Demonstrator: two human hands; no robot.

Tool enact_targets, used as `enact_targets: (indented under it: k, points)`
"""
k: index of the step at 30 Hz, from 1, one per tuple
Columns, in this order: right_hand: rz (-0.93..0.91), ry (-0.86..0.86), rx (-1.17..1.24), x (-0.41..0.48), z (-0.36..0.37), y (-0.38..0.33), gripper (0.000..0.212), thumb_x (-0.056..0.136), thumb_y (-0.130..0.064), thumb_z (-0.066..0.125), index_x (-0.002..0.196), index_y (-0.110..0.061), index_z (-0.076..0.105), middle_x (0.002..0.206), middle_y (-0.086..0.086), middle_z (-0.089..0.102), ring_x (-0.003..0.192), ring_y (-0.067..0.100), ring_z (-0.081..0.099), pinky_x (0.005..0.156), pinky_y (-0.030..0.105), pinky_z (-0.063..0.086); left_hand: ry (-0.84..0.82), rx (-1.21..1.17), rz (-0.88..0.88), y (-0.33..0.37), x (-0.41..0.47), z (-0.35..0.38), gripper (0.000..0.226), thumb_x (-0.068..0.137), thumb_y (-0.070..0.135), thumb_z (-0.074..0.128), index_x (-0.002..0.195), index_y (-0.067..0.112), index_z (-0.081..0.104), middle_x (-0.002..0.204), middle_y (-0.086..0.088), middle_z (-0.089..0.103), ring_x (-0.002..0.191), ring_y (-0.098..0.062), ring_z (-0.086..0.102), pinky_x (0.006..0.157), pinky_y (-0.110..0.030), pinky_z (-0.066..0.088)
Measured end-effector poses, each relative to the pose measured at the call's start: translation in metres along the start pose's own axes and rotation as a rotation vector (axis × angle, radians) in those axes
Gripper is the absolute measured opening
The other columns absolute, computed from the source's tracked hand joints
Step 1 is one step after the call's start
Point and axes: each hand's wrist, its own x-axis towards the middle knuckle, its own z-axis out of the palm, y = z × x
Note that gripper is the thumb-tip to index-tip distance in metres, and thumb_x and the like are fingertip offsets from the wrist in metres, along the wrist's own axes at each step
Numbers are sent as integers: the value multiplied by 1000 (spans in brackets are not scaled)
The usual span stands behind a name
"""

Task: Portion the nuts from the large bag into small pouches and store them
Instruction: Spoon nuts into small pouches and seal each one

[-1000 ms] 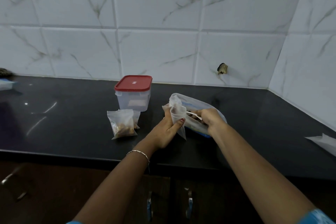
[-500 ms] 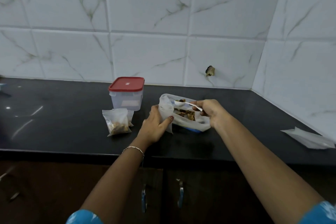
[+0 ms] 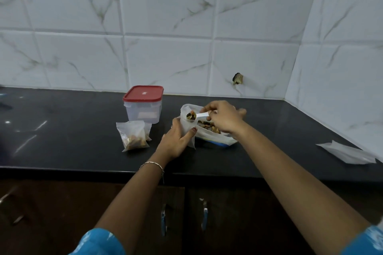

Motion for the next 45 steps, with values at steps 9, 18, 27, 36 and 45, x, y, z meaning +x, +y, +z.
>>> enact_targets:
  k: [9, 18, 27, 36, 45]
  points:
    - [-714, 339, -887, -6, 8, 10, 27, 82, -11, 65, 98, -32, 68, 90, -13, 70, 108, 14, 55, 87, 38, 17, 32, -51, -11, -5, 4, 1, 60, 75, 76, 40, 113, 31, 27, 130, -2, 54, 119, -26, 54, 101, -53, 41]
    - [-616, 497, -553, -3, 7, 22, 21, 87, -16, 62, 101, -30, 69, 90, -12, 70, 93, 16, 60, 86, 37, 22, 145, -33, 49, -9, 5, 2, 53, 85, 68, 46, 115, 26, 36, 123, 0, 52, 113, -22, 53, 99, -52, 43]
    - [-111, 209, 14, 4, 6, 74, 19, 95, -13, 57, 104, -24, 71, 98, -7, 70, 83, 10, 64, 73, 31, 54, 137, 207, 271, -5, 1, 3, 65, 89, 57, 36, 140, 17, 35, 147, -5, 37, 138, -19, 26, 112, -41, 21]
    - [-190, 205, -627, 18, 15, 76, 19, 93, -13, 56, 108, -15, 68, 97, 6, 67, 91, 20, 61, 69, 31, 50, 150, 356, 279, -1, -1, 5, 39, 89, 46, 35, 114, 17, 43, 111, -5, 60, 110, -22, 53, 114, -47, 23]
    - [-262, 159, -711, 38, 24, 77, 16, 93, -11, 55, 100, -18, 67, 96, 3, 68, 89, 18, 61, 64, 27, 43, 76, 267, 259, 6, -3, 5, 30, 100, 30, 42, 126, 14, 38, 101, 2, 54, 91, -16, 54, 90, -38, 41]
